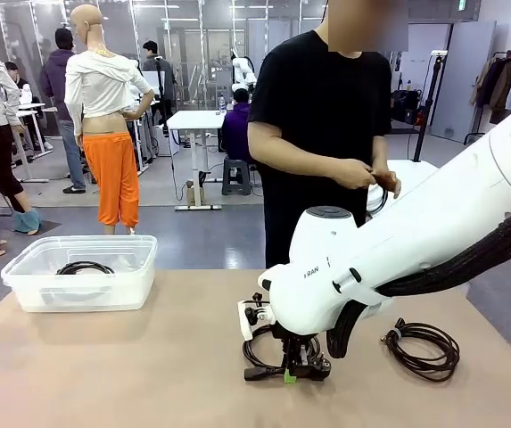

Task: Organize and store the cables.
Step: Place the Power Cable into the Organizing box.

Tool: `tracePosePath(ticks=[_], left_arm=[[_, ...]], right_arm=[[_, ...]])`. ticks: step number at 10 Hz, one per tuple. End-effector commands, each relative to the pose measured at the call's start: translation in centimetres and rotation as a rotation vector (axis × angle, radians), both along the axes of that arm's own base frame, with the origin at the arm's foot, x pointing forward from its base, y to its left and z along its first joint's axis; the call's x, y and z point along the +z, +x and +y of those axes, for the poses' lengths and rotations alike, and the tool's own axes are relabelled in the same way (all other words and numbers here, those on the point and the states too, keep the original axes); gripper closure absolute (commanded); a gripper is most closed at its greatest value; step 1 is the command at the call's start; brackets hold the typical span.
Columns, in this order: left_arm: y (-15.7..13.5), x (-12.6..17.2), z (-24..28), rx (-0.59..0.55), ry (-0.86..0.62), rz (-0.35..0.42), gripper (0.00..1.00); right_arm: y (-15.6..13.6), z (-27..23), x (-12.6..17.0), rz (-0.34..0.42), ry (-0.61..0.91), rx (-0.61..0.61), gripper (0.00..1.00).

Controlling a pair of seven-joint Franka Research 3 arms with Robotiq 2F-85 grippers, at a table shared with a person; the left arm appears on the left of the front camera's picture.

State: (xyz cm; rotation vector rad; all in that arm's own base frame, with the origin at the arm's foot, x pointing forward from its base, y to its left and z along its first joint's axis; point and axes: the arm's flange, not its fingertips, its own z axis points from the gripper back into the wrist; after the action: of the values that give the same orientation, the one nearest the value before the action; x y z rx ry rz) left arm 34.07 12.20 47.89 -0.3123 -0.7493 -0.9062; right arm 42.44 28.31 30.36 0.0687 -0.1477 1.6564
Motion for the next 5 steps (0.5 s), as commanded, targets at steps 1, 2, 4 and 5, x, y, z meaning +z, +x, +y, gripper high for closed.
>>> tracePosePath(ticks=[1, 2, 4, 5], left_arm=[[0.2, 0.0, -0.1, 0.018, 0.01, 0.004, 0.0], [0.2, 0.0, -0.1, 0.018, 0.01, 0.004, 0.0], [0.2, 0.0, -0.1, 0.018, 0.01, 0.004, 0.0], [0.2, 0.0, -0.1, 0.018, 0.01, 0.004, 0.0]], right_arm=[[0.3, 0.6, 0.3, 0.009, -0.042, -0.02, 1.0], [0.2, 0.8, 0.7, 0.011, -0.053, -0.025, 1.0], [0.4, 1.5, 2.3, 0.001, -0.065, -0.045, 1.0], [0.6, 2.2, 4.0, 0.015, -0.033, -0.092, 1.0]])
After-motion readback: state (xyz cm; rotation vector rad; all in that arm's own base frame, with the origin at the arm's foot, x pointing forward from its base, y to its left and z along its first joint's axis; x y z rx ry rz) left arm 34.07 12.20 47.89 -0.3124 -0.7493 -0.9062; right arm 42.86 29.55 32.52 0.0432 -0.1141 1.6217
